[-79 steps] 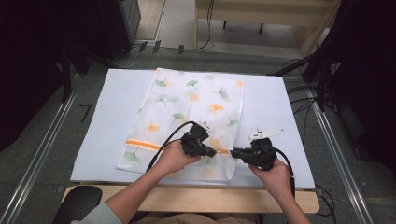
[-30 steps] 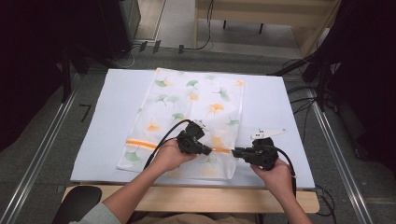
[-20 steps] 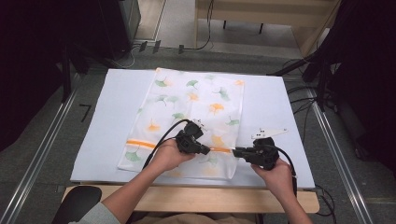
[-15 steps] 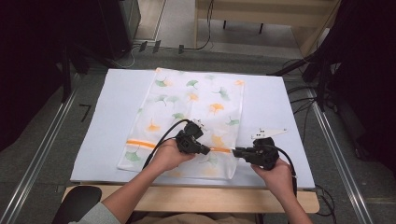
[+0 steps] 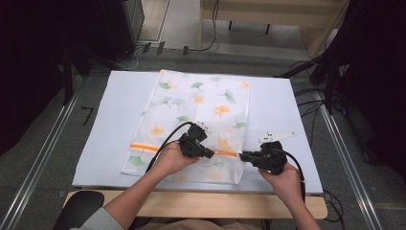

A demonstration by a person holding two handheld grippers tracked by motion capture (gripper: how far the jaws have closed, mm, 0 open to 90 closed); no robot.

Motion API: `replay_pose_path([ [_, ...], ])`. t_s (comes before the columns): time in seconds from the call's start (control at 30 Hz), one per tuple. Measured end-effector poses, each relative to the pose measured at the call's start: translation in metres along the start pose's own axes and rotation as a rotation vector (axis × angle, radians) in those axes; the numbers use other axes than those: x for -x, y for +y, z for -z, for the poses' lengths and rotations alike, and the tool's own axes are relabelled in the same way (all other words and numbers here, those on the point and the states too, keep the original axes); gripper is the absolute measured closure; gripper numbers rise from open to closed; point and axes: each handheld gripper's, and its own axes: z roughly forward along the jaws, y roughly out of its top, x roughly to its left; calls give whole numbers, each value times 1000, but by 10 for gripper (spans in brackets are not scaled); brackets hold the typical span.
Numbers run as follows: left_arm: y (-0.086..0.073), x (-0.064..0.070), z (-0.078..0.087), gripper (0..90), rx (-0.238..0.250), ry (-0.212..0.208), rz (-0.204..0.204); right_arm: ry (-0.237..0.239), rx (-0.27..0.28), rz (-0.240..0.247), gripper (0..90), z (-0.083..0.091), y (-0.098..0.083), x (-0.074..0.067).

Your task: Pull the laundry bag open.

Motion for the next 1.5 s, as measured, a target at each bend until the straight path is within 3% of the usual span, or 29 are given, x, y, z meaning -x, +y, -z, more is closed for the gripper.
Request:
replay_pose_path([
  [0.8,-2,-2,1,900,6,8,17,3,-2,-8,847,1,0,2],
  [1.5,-5,-7,7,900,-19,30,32,-7,-1,-7,848,3,-1,3],
])
